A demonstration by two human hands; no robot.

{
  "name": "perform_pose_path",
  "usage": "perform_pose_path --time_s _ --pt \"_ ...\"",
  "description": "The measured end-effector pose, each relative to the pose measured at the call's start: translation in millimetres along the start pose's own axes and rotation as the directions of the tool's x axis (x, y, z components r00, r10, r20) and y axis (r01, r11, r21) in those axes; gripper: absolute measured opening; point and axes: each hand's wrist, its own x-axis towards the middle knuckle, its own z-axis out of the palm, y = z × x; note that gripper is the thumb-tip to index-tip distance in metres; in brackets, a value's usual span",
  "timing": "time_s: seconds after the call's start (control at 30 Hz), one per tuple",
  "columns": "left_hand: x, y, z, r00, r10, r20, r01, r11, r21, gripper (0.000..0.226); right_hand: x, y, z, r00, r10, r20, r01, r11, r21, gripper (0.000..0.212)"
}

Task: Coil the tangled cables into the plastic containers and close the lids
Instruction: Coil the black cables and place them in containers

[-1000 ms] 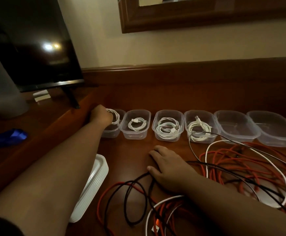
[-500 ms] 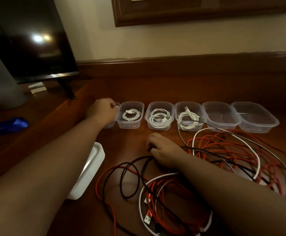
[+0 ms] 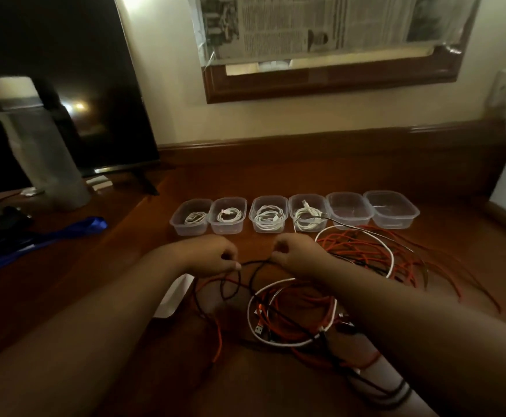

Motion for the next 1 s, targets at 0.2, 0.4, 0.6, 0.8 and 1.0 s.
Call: perform_pose_path --time_s 0.2,0.4,0.6,0.8,1.0 --pt "-44.0 64.6 -30.7 0.923 0.088 -0.375 -0.254 0.871 -0.421 0.021 -57.5 -44.8 -25.4 0.993 -0.085 0.082 0.033 0.867 0.497 0.030" --pt "-54.5 97.6 -24.2 0.814 -0.057 -0.578 -0.434 0.601 -0.671 0.018 -99.6 -69.6 -70.3 0.991 0.061 -0.122 0.048 0.685 0.727 0.023" --pt "-30.8 128.7 25.5 0.910 -0.022 -0.413 -0.334 0.549 -0.766 0.024 -118.6 -71.3 -110.1 0.979 0.091 -0.183 0.156 0.241 0.958 0.030" --pt "12.3 139.1 53.9 0.896 -0.203 -0.394 -0.153 0.693 -0.705 0.014 -137.1 -71.8 -138.1 0.939 0.108 -0.327 0.319 0.080 0.944 0.028" --pt "55.3 106.3 49.0 0.847 -0.351 -0.399 -0.020 0.729 -0.684 0.027 -146.3 -52.8 -163.3 0.897 0.150 -0.415 0.428 -0.068 0.901 0.030"
